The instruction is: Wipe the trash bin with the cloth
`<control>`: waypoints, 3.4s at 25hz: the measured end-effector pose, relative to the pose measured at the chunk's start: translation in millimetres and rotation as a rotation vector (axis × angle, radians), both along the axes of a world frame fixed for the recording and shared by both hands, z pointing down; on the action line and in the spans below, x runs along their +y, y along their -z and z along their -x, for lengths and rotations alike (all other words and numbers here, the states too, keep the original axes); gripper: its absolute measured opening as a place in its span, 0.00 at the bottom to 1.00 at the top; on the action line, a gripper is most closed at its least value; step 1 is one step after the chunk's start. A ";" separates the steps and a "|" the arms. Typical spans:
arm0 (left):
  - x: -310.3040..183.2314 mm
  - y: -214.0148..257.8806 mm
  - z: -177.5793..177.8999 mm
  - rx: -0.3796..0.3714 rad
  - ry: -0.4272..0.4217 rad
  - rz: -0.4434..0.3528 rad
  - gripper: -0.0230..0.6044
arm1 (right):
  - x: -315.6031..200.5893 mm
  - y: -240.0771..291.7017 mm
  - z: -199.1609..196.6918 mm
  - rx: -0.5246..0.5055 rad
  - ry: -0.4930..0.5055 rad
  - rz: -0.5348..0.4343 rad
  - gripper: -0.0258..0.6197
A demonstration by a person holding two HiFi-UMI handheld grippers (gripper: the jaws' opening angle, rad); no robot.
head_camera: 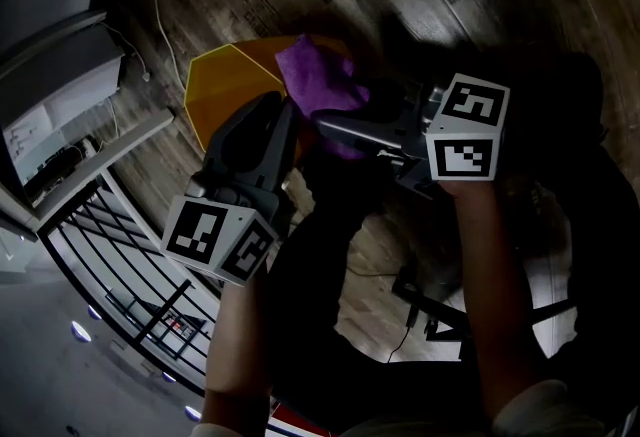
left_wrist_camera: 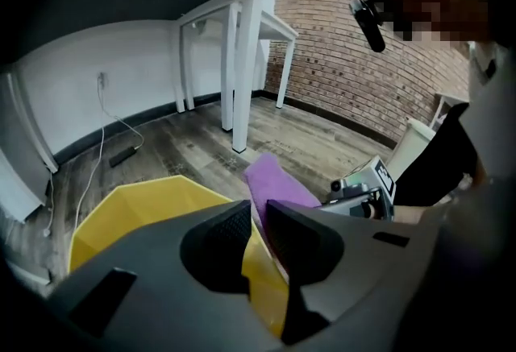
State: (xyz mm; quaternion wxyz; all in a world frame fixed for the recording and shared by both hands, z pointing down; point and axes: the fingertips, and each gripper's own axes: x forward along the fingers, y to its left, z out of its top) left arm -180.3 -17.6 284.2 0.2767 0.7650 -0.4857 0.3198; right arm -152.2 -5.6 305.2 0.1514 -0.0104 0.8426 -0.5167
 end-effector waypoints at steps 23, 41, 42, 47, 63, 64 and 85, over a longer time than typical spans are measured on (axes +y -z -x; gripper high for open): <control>1.7 -11.0 3.4 0.114 0.118 0.053 0.11 | 8.9 -173.1 25.5 0.424 0.007 0.264 0.33; 11.4 -7.0 -4.7 0.173 0.008 0.063 0.18 | 21.9 -271.7 30.3 0.819 0.087 0.323 0.33; 14.5 -4.7 -7.1 0.171 -0.021 0.066 0.20 | 21.8 -270.6 28.6 0.820 0.084 0.323 0.33; 45.9 3.0 -8.3 0.047 -0.265 0.150 0.29 | 16.9 -250.0 18.6 0.746 0.022 0.326 0.33; 78.2 -30.9 2.4 -0.053 -0.288 0.407 0.08 | 17.9 -118.8 16.0 0.292 -0.052 0.220 0.33; 75.3 -31.2 0.0 -0.037 -0.272 0.404 0.08 | 16.3 -115.5 15.0 0.283 -0.054 0.216 0.33; -10.6 -16.3 -5.5 0.045 0.048 0.092 0.09 | -13.3 -24.7 -11.5 0.054 -0.117 0.075 0.33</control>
